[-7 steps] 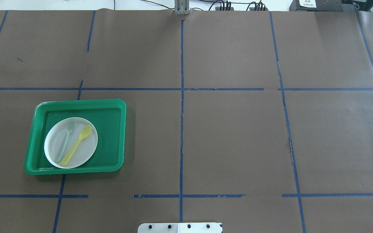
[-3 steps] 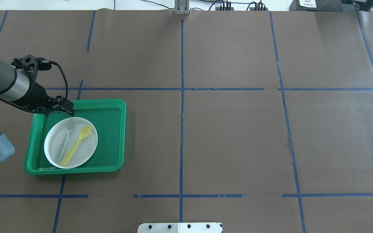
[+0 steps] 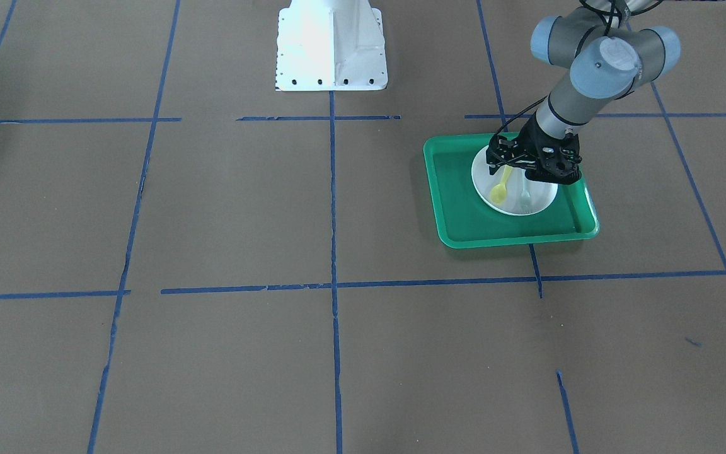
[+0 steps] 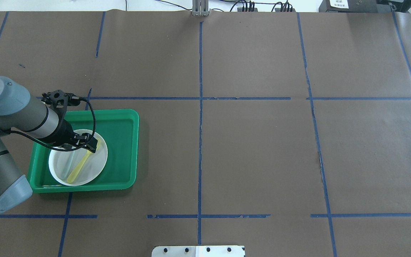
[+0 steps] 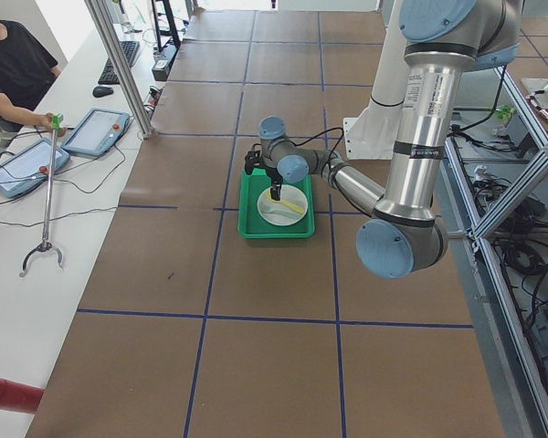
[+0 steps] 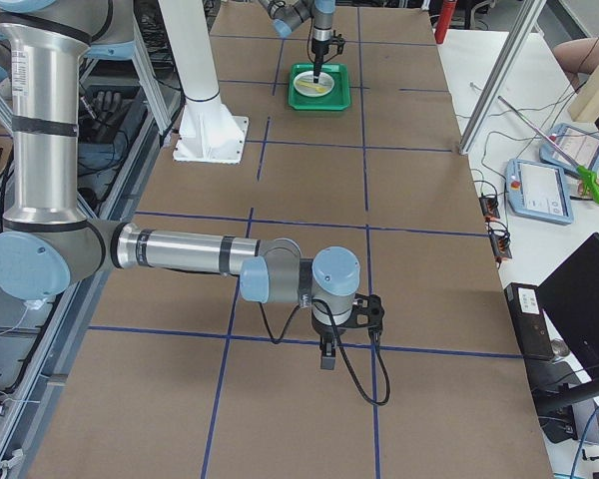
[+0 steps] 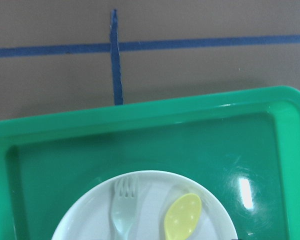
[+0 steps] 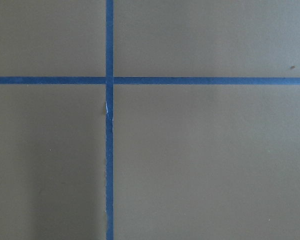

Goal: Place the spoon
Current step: 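Move the left gripper over the yellow spoon on the white plate, then lower the left gripper and close it on the yellow spoon handle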

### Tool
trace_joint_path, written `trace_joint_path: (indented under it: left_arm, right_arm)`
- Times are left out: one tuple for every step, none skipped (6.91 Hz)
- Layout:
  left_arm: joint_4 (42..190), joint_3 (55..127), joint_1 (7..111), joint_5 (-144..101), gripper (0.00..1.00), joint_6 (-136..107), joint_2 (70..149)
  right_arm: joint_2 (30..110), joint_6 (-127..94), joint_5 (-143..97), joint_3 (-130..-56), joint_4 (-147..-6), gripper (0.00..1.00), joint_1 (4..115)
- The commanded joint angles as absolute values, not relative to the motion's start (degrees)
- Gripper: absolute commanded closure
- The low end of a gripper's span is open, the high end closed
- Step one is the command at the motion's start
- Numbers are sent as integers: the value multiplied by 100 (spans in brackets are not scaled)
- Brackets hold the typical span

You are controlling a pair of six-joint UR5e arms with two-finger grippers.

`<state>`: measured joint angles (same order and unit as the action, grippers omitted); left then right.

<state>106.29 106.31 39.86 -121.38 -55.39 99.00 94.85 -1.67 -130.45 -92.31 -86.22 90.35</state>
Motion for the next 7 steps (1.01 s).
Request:
trace_joint_path:
  left_arm:
    - [10643,10521,3937,-11857,18,-5511,9896]
    - [10652,10451,3929,-11856,19,-5519,9905]
    - [10652,10407,3929,-11865,25,-5537,9905]
    - [10661,10406,3920,-11900,28,-5572,9905]
    - [10661,10345,3859,-11918,28,-5607,9914]
    - [10661,10319,3806,-11927,28,-5607,9923]
    - [10661,10318,3753,-11927,27,-5616,9914]
  right_arm:
    - [9483,-167,-13043,-9237,-8622,0,9035]
    - [9483,-167,-13052,-9229,-8622,0,9035]
    - [9483,-167,-13052,-9229,-8622,0,9035]
    - [9483,-167,-13052,-9237,-8622,0,9035]
    - [9483,-167,-13052,-9229,-8622,0,9035]
    - [9483,-167,-13052,-9237,-8622,0,9035]
    - [9483,-167,-13052,-9237,-8622,0,9035]
